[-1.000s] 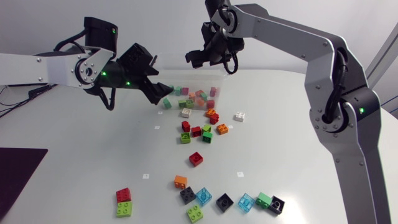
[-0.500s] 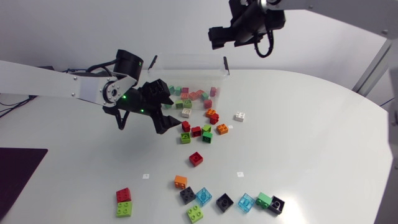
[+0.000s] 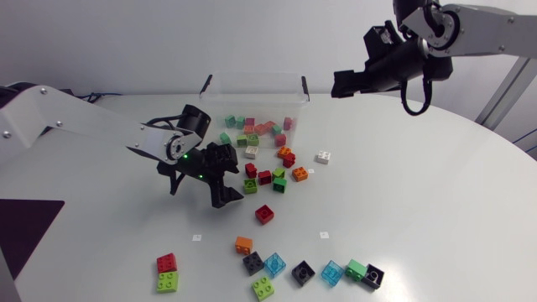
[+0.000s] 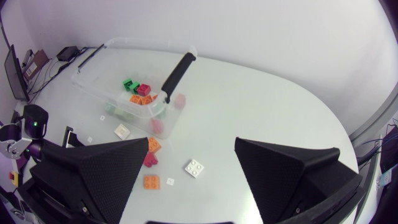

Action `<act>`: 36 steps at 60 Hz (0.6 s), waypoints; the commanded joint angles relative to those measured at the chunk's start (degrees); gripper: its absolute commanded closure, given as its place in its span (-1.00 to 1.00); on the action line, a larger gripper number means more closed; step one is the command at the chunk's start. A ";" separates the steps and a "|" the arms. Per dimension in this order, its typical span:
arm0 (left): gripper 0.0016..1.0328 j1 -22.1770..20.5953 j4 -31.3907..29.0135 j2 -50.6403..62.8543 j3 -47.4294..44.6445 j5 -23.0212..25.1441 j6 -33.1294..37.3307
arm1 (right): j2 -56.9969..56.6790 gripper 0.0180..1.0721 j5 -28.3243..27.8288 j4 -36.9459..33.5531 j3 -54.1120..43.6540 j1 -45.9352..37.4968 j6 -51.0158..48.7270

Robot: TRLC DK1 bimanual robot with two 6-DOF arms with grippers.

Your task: Place the duplo bricks in the container

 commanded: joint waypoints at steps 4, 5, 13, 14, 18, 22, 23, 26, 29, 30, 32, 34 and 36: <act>-0.86 -1.83 -0.61 2.31 0.62 0.66 1.29 | -1.64 -0.90 -1.55 2.32 -6.01 -1.54 -3.06; -0.86 -1.92 -0.61 2.48 0.71 0.66 1.29 | -1.64 -0.90 -1.90 2.58 -6.63 -1.80 -3.33; -0.83 -3.15 -0.61 3.45 2.03 0.66 0.77 | -0.94 -0.90 -4.01 4.61 -10.76 -2.95 -5.79; -0.82 -3.15 -0.61 3.45 2.12 0.66 0.77 | -0.76 -0.90 -4.10 4.96 -11.28 -2.95 -5.96; -0.76 -3.68 -0.61 4.51 3.35 0.66 0.33 | 0.29 -0.90 -5.07 5.66 -12.60 -3.21 -7.19; -0.65 -3.85 -1.14 5.47 4.67 0.66 -0.46 | 1.35 -0.90 -5.77 6.54 -13.57 -3.21 -8.95; -0.63 -3.94 -1.23 5.56 4.75 0.66 -0.55 | 1.61 -0.90 -5.86 6.72 -13.66 -3.21 -9.13; -0.52 -4.29 -1.84 5.82 5.28 0.66 -0.64 | 3.02 -0.90 -7.17 6.98 -13.66 -3.39 -10.71; -0.41 -4.38 -2.11 5.82 5.46 0.66 -0.82 | 4.78 -0.90 -8.49 6.89 -13.13 -3.47 -12.64; -0.38 -4.47 -2.19 5.82 5.46 0.66 -0.90 | 5.13 -0.90 -8.67 6.80 -13.04 -3.47 -12.91; -0.23 -4.56 -2.46 5.82 5.63 0.66 -1.17 | 6.53 -0.90 -9.64 6.72 -12.60 -3.56 -15.10; -0.11 -4.64 -2.72 5.91 5.81 0.66 -1.25 | 7.59 -0.90 -10.16 6.72 -12.43 -3.56 -17.04; -0.02 -4.73 -3.16 6.00 5.98 0.58 -1.25 | 8.73 -0.90 -10.78 6.72 -11.99 -3.56 -18.97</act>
